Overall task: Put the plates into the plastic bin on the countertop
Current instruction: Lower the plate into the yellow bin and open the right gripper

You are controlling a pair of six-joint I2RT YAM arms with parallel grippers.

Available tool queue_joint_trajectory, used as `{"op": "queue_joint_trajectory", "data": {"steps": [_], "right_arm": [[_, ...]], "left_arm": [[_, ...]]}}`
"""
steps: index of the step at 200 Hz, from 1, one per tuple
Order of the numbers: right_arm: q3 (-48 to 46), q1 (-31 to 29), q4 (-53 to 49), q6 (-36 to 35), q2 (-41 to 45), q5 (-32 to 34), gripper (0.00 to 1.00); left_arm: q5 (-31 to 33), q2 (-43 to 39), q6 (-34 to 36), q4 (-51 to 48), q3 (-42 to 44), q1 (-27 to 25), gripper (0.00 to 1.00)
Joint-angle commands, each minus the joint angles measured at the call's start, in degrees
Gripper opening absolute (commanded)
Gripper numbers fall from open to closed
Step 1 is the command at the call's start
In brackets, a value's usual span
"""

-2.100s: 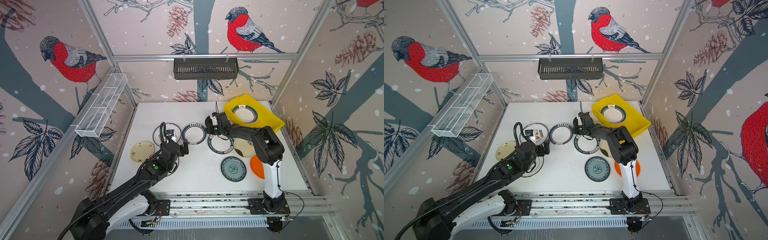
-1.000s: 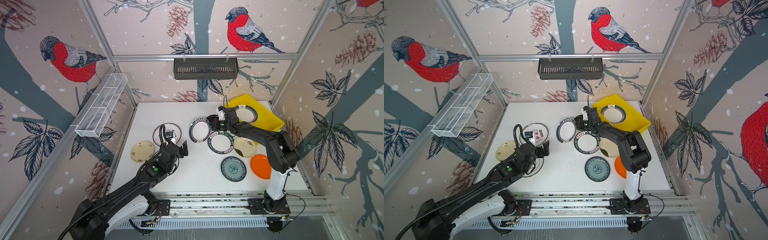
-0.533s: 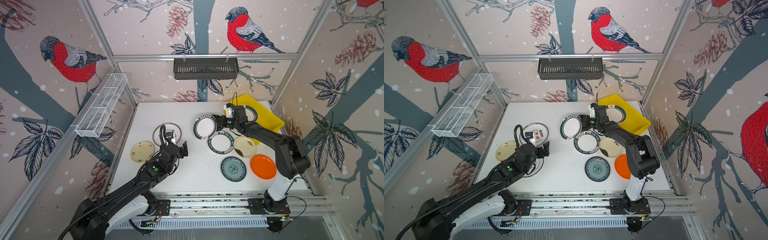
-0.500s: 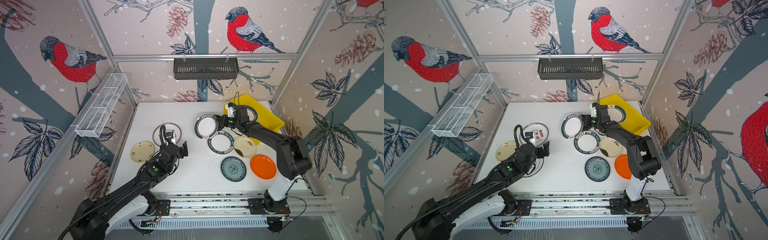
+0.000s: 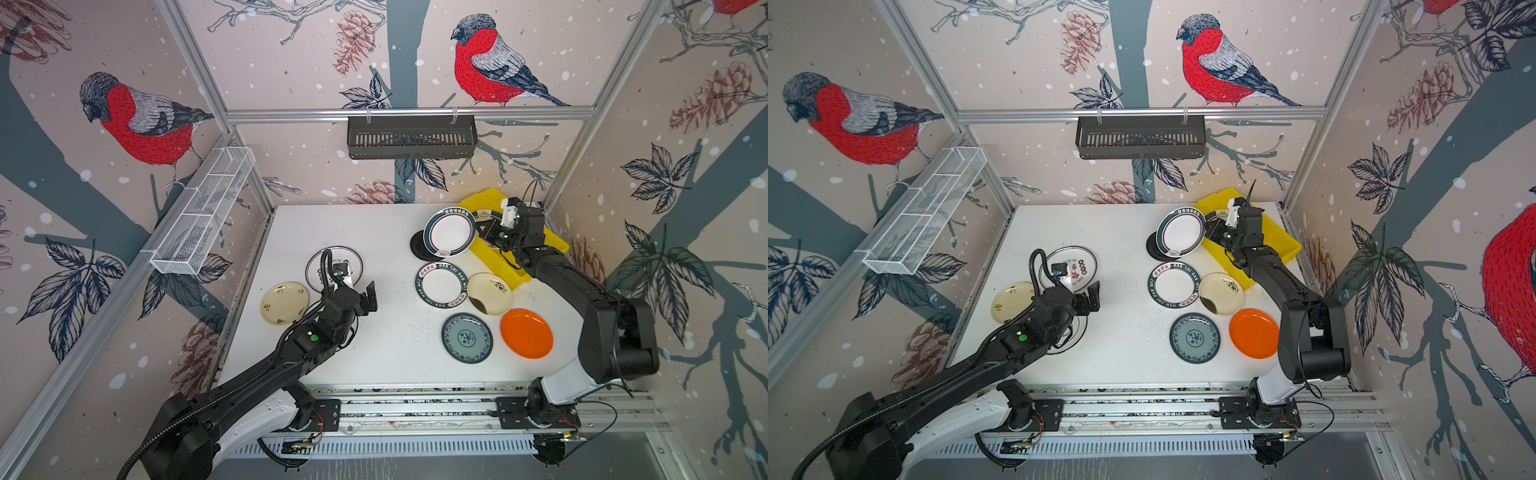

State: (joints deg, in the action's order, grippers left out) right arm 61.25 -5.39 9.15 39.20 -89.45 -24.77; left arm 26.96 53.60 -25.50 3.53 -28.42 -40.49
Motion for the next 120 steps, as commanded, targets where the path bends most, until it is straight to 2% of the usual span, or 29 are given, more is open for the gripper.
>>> {"op": "queue_joint_trajectory", "data": {"steps": [1, 70, 120], "right_arm": [[-1.19, 3.52, 5.64, 2.52, 1.62, -0.88, 0.00], [-3.32, 14.64, 8.58, 5.13, 3.54, -1.66, 0.00], [-4.31, 18.26, 10.78, 6.70, 2.04, -0.78, 0.00]], "left_arm": [[-0.20, 0.10, -0.51, 1.55, -0.67, 0.15, 0.98], [0.20, 0.27, 0.60, 2.27, -1.46, 0.15, 0.98], [-0.38, 0.67, -0.16, 2.48, -1.62, 0.15, 0.98]]}}
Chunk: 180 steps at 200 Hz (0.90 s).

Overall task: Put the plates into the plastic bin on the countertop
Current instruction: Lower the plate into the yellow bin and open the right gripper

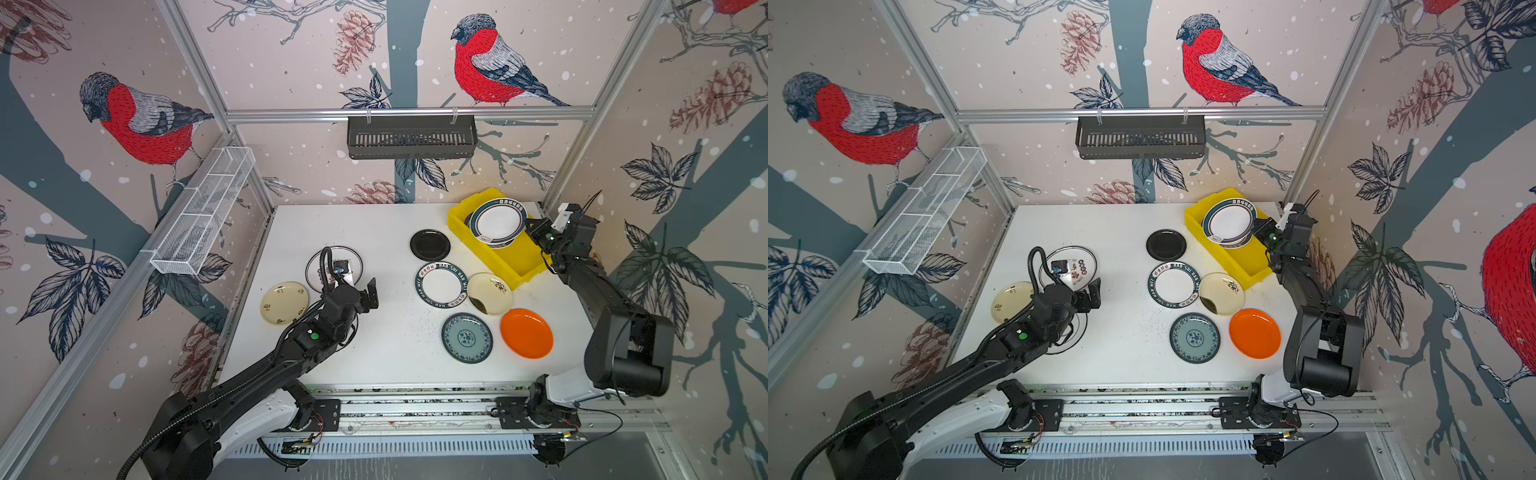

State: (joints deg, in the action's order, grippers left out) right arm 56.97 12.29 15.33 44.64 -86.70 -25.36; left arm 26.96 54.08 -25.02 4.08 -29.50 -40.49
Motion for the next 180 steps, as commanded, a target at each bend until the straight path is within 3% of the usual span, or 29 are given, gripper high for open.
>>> {"op": "queue_joint_trajectory", "data": {"steps": [1, 109, 180], "right_arm": [[-0.02, 0.56, 4.65, 1.25, -0.78, -0.11, 0.00], [6.45, 0.45, 5.47, 0.67, -11.21, 3.56, 0.00], [10.25, -0.41, 0.74, -3.00, -14.53, 5.76, 0.00]], "left_arm": [[-0.40, 0.21, -0.64, 1.92, -0.56, 0.15, 0.98], [-0.16, 0.58, -0.54, 0.47, -1.79, 0.15, 0.98], [0.53, -0.47, -1.00, -0.51, -1.53, 0.21, 0.98]]}}
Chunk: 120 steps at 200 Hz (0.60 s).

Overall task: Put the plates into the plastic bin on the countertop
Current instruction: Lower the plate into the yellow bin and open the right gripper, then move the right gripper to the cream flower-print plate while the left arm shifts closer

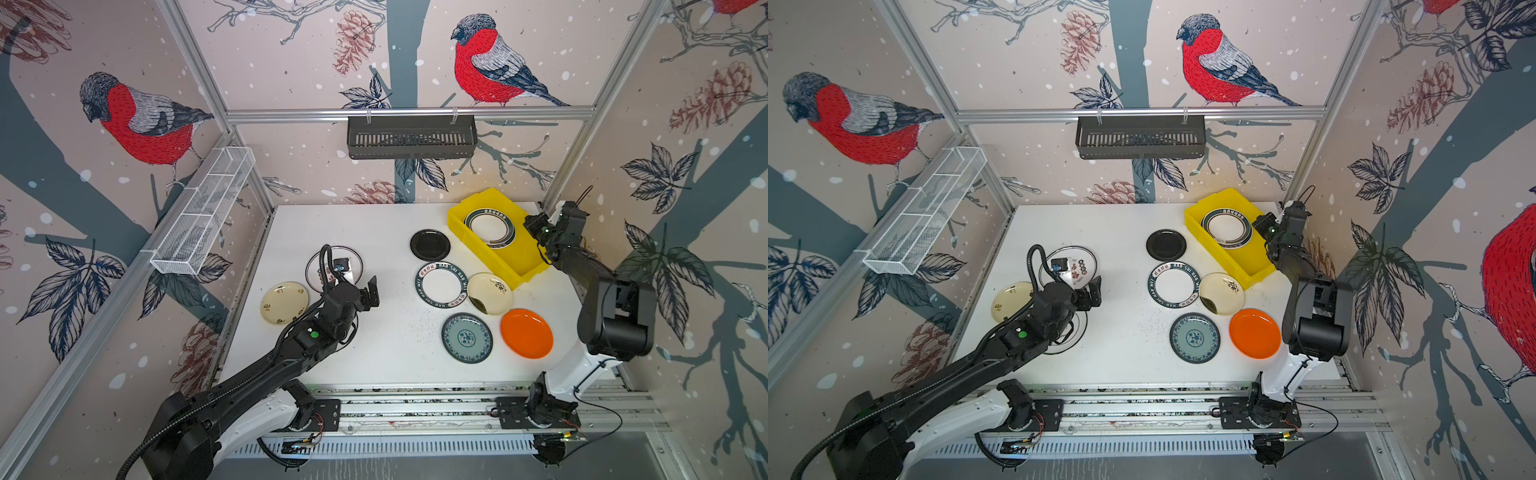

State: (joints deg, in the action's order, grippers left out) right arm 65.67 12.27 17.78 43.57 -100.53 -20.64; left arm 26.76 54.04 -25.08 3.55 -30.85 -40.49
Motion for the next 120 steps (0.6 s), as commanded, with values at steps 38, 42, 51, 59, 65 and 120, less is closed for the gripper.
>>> {"op": "queue_joint_trajectory", "data": {"steps": [38, 42, 51, 59, 65, 120], "right_arm": [[2.89, -1.92, -5.30, -5.20, -0.05, 1.53, 0.00], [2.89, -2.25, -5.77, -5.65, 0.25, 1.77, 0.02], [3.15, -2.96, -7.02, -6.73, 0.95, 2.61, 0.10], [3.05, -3.58, -8.06, -7.53, 1.75, 3.33, 0.25], [2.82, -3.93, -8.66, -7.92, 2.43, 3.78, 0.34], [-2.04, -12.33, -12.02, -14.84, 15.09, 11.20, 0.68]], "left_arm": [[0.56, 0.63, -0.68, 1.19, -0.26, 0.15, 0.98], [0.40, 0.85, -0.66, 1.25, -0.34, 0.15, 0.98], [0.31, 1.30, -0.50, 1.41, -0.60, 0.15, 0.98], [0.07, 1.71, -0.32, 1.58, -0.84, 0.15, 0.98], [-0.03, 1.97, -0.18, 1.76, -0.96, 0.15, 0.98], [-1.01, 4.83, -0.06, 3.65, -1.06, 0.15, 0.98]]}}
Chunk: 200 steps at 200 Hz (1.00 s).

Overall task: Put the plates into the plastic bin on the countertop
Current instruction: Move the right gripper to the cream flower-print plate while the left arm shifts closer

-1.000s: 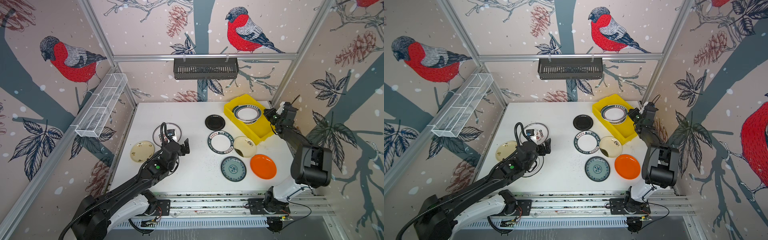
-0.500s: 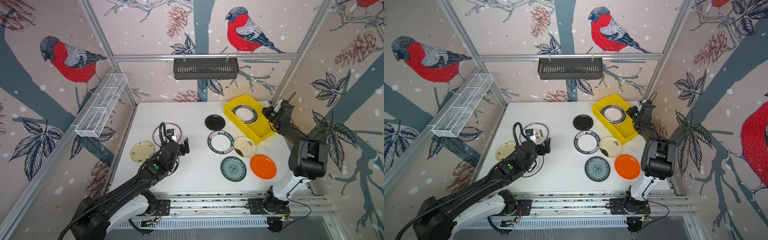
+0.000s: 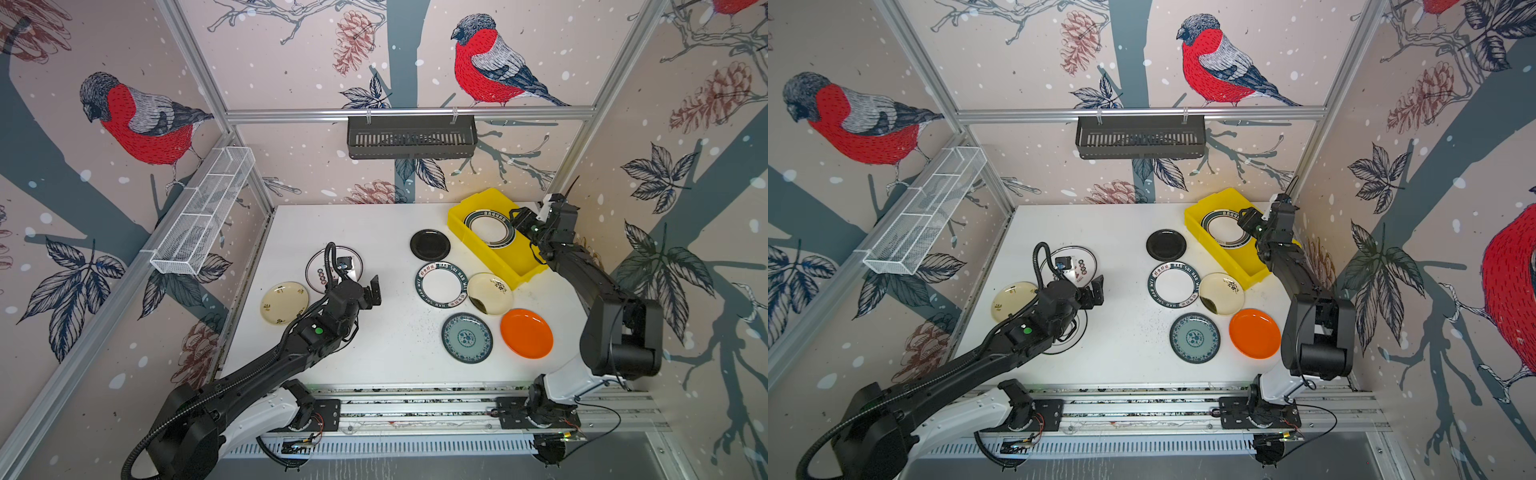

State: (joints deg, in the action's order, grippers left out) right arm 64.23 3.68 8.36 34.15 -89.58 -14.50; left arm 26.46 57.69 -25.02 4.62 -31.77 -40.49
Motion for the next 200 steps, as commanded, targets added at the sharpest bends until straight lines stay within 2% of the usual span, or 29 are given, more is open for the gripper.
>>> {"op": "queue_joint_trajectory", "data": {"steps": [1, 23, 54, 116, 161, 200], "right_arm": [[-0.59, -3.93, -2.80, -5.59, 4.37, 5.17, 0.69], [-1.35, -7.28, -5.06, -7.02, 9.11, 6.54, 0.73], [-6.83, -8.95, -4.45, -7.04, 15.99, 1.65, 0.79], [-15.95, -11.71, -17.58, -10.42, 21.76, 1.23, 0.80], [-24.62, -11.93, -22.93, -9.32, 27.97, 8.98, 0.80], [-30.21, -11.07, -25.67, -7.22, 30.16, 0.44, 0.78]], "left_arm": [[-0.75, 1.28, -0.21, 2.58, -0.18, 0.15, 0.98], [-0.18, 3.43, -1.93, 1.19, -0.85, 0.15, 0.98], [-0.66, 6.15, -2.91, -0.74, -2.73, 0.15, 0.98], [-5.29, 10.03, -2.23, 2.77, -3.45, 0.15, 0.98], [-8.71, 13.82, -1.01, 6.77, -4.46, 0.15, 0.98], [-13.74, 17.48, -0.95, 5.50, -7.82, -0.13, 0.98]]}}
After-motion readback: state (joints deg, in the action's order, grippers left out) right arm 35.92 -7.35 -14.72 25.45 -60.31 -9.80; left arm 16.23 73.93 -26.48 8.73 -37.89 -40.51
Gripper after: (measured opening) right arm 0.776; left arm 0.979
